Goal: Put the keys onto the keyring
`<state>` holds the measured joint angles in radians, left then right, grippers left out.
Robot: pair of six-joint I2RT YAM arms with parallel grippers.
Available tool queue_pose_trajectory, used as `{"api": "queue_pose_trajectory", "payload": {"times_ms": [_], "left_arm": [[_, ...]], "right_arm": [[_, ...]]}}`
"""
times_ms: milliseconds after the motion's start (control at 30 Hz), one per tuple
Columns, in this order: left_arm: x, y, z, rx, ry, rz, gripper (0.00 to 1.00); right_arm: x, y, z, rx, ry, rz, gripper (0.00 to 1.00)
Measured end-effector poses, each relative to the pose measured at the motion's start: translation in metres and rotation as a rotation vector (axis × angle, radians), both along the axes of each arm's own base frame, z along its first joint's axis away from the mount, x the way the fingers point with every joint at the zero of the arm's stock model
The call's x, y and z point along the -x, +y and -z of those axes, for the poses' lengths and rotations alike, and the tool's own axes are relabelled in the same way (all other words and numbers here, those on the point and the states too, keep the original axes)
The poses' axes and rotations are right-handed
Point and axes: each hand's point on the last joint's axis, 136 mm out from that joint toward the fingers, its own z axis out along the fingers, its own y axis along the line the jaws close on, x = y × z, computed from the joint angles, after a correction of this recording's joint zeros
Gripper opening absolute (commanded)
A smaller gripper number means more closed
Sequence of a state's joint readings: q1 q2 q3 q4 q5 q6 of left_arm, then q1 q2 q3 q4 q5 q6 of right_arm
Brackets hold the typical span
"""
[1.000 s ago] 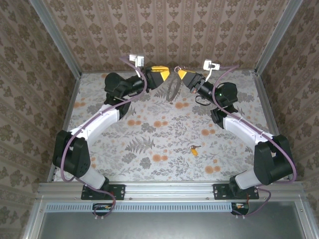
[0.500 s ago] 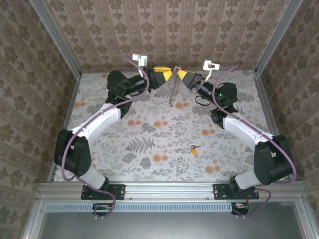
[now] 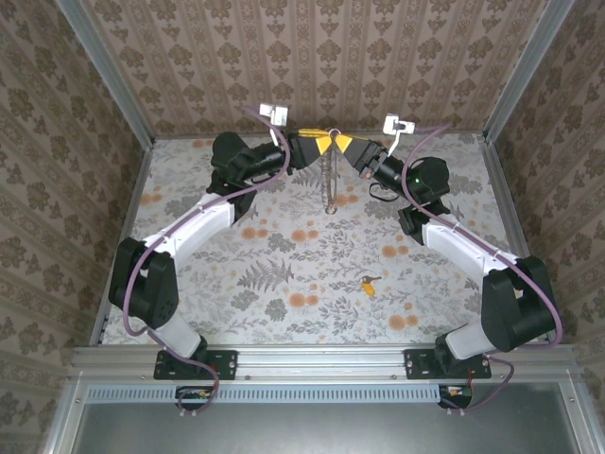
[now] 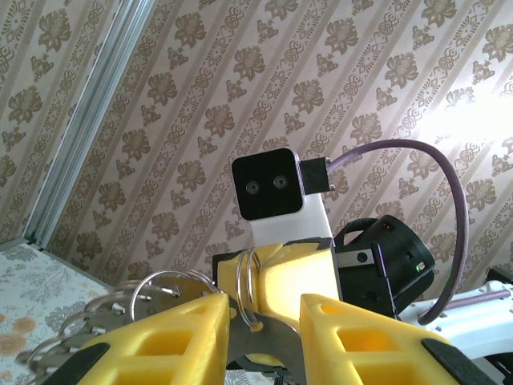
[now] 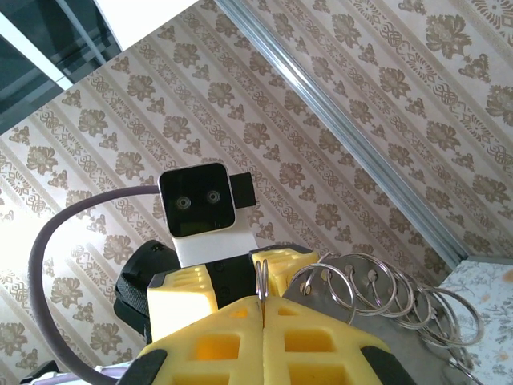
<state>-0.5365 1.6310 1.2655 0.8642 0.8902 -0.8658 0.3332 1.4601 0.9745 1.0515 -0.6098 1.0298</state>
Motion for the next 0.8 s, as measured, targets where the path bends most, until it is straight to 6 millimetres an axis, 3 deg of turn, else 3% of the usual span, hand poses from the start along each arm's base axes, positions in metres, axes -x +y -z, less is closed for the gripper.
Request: {"api": "queue_pose_trajectory", "payload": {"times_ms": [467,800], "left_arm": [[-0.0003,-0.0036,-0.0028,0.003,-0.008,0.005,0.23],[-0.0045,-0.0067,-0.0004,0.002,-0.006,0.007,0.08]], "right_arm": [[0.0010,0.0014,0.0000,0.000,-0.001,-0.004,0.00],[0.0012,0.0015,0.0002,0.000,0.002,-0.007,0.00]]}}
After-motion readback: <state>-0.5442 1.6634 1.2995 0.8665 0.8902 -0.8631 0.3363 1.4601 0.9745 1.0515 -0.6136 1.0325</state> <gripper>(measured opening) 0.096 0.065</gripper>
